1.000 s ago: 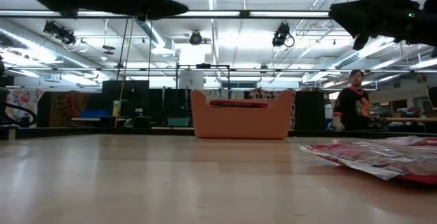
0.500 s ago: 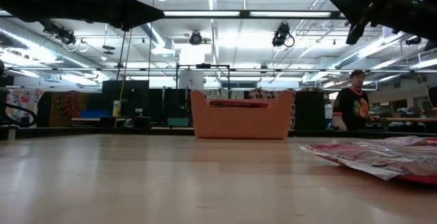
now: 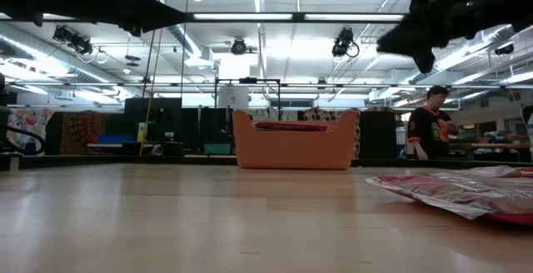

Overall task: Sort popcorn bags into baskets
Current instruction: Put the red popcorn bag into the orange bin

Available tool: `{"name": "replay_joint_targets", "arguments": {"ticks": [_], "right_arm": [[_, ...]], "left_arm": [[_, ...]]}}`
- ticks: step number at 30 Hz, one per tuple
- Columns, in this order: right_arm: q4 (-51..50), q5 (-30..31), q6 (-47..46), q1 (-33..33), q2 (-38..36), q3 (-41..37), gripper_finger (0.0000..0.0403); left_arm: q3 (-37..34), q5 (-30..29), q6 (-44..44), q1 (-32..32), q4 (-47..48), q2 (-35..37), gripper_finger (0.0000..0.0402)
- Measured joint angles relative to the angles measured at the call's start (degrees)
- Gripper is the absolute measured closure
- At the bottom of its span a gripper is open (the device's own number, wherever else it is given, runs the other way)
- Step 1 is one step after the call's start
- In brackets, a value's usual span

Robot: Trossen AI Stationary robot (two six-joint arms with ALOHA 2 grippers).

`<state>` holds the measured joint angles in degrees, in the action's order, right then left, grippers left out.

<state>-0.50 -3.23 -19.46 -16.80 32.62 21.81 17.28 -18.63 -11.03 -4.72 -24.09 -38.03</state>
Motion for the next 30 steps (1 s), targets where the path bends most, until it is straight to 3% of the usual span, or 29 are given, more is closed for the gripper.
{"name": "replay_joint_targets", "arguments": {"ticks": [4,9,15,26,30], "right_arm": [[-10.72,7.55,-4.13,5.94,6.17,3.87,0.0311],[-17.27,10.76,-10.48,14.68,14.59,8.45,0.0318],[-33.99,15.16,-20.55,24.38,25.26,17.08,0.032],[-64.37,14.98,-31.76,40.66,47.64,30.94,0.032],[-67.79,8.94,-31.72,43.54,52.16,31.29,0.0318]], "left_arm": [[0.02,0.0,-0.34,0.43,0.09,1.03,0.0359],[0.02,0.29,1.13,0.47,0.85,0.97,0.0359],[0.02,0.44,4.64,0.47,3.92,0.95,0.0359],[0.02,0.46,6.37,0.47,6.56,0.95,0.0359],[0.02,0.46,6.37,0.47,6.55,0.95,0.0359]]}}
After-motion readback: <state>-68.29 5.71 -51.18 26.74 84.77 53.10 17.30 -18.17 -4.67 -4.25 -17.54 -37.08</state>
